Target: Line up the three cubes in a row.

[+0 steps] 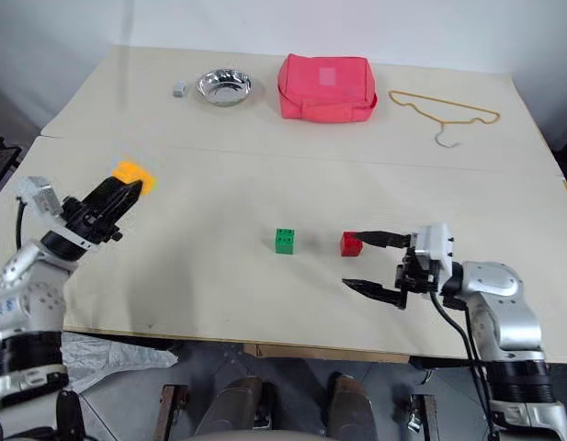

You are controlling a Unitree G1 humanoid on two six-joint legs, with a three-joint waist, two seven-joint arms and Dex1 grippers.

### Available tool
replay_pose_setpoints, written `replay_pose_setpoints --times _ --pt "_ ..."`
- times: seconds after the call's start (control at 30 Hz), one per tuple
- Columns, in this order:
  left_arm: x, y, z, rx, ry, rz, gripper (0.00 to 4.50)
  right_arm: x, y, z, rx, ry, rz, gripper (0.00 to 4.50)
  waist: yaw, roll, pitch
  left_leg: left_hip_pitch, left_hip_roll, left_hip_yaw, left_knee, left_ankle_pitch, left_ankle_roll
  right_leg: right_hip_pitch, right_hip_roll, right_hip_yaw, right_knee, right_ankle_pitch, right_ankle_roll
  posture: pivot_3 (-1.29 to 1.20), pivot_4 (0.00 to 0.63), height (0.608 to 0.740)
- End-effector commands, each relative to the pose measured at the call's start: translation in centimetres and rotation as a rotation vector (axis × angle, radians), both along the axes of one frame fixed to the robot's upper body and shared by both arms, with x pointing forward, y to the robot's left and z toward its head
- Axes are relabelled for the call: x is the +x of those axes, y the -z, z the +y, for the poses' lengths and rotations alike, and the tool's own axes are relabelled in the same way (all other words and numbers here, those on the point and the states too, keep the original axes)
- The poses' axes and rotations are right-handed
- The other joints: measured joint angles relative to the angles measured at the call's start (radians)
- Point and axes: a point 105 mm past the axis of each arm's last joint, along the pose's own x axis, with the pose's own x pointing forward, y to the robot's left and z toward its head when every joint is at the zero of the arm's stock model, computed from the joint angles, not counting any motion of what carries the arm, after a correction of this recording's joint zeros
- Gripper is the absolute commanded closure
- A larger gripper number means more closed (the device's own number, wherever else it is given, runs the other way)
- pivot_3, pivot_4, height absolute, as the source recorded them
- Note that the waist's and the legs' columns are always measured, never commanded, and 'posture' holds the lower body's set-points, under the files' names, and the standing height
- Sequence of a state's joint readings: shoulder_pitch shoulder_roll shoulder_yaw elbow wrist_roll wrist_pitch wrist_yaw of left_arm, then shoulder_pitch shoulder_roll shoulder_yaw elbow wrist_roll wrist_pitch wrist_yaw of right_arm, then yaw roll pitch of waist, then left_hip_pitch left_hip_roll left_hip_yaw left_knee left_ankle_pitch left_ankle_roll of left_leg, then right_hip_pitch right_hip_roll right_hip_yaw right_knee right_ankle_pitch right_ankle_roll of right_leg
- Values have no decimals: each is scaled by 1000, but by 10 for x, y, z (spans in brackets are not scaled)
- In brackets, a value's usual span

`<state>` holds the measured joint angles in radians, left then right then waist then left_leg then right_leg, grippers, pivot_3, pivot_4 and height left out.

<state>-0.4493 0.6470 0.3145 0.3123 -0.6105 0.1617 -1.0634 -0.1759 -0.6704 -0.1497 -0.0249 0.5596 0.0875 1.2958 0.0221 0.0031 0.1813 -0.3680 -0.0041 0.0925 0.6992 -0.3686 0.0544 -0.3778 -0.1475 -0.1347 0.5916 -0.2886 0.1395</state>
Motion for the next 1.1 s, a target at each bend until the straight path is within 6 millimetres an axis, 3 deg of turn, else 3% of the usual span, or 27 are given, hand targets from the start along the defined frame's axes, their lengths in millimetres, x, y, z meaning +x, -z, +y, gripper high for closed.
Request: replay_pose_setpoints --times 0.03,0.23,0.4,0.7,0.97,1.1 --pt "3 21 -22 148 235 97 3046 -2 -11 -9 1 29 -45 0 0 0 0 0 0 1 0 0 0 0 1 0 0 0 0 0 150 740" --pt "14 45 -53 391 466 58 3046 -7 -11 -9 6 51 -48 0 -7 0 0 -2 -1 3 -1 0 -1 -3 4 0 -1 0 0 0 150 740" --pt "15 54 -68 466 586 35 3046 -12 -11 -20 -2 112 -51 0 -7 0 0 -4 0 3 0 0 -1 -5 4 0 0 0 0 0 150 740" --pt "18 67 -63 558 583 83 3046 -18 -7 -25 -7 144 -38 0 -8 0 0 -4 2 3 0 0 1 -5 2 0 1 0 0 0 150 740" --pt "17 66 -52 560 557 122 3046 -17 -9 -27 -15 143 -40 0 -10 0 0 -3 2 3 0 0 1 -5 1 0 2 0 0 0 150 740" --pt "15 67 -50 553 567 160 1708 -15 -9 -30 -27 131 -28 0 -16 0 0 -3 2 3 0 1 1 -5 1 0 2 0 0 0 150 740"
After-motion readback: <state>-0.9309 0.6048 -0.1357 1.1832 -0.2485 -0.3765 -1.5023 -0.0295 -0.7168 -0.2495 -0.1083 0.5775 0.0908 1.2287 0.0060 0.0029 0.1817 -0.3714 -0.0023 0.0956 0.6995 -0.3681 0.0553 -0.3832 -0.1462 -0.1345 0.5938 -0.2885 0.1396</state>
